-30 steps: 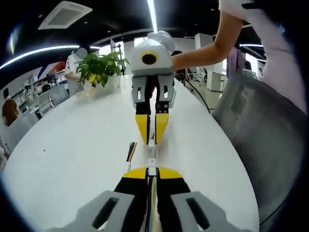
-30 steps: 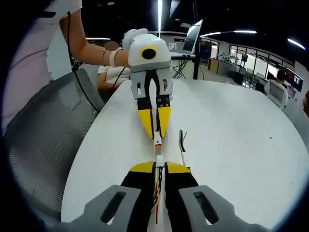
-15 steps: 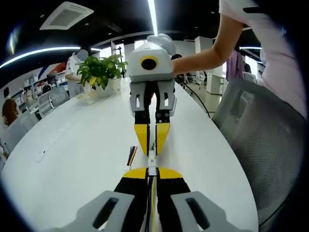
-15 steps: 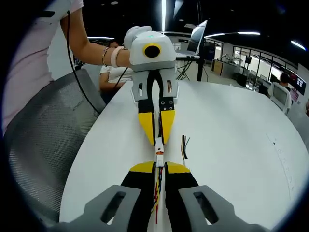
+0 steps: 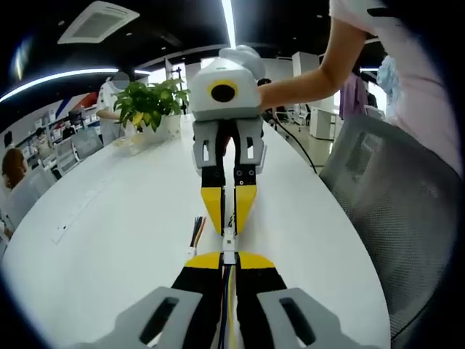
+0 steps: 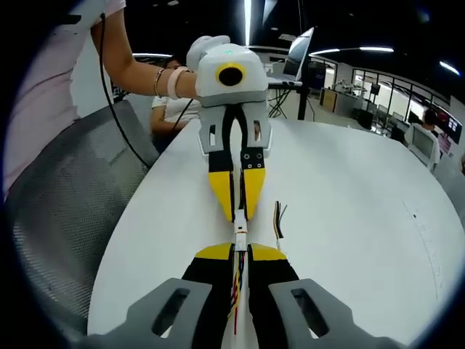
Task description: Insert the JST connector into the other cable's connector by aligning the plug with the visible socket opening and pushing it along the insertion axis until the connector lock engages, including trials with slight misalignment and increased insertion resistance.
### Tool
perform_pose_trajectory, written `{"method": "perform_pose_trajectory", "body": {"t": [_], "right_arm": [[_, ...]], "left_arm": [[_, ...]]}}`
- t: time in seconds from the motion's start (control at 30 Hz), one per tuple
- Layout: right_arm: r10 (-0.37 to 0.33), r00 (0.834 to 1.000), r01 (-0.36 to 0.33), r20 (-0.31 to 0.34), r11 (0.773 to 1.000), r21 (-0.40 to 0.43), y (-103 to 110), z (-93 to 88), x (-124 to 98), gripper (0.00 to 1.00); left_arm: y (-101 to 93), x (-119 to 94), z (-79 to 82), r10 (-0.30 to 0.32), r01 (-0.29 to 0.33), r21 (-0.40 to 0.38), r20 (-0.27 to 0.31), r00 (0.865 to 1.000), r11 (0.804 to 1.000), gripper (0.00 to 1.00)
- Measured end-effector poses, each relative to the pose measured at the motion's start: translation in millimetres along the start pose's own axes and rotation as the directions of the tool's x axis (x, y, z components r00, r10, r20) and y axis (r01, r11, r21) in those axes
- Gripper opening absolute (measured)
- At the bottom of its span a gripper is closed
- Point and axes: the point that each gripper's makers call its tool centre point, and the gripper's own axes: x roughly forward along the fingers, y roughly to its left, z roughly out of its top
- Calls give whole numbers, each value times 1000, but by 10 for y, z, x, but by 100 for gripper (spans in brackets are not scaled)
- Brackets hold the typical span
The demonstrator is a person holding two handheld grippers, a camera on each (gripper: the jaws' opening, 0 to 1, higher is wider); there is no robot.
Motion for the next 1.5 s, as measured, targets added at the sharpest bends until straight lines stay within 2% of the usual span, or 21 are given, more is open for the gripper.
{"method": "perform_pose_trajectory", "body": {"t": [0.6,1.27,1.5], "right_arm": [[19,1000,-19,-19,999,-44,-1,1,45,3],[17,999,-20,-34,996,-89,-29,28,19,1],[33,997,-39,-63,995,-92,11,-53,65,1]], "left_arm": [[-42,42,3,-29,28,-27,-27,999,999,0],[4,78,18,-25,28,52,-50,998,998,0],[-20,154,-58,-45,50,63,-77,996,997,0]]}}
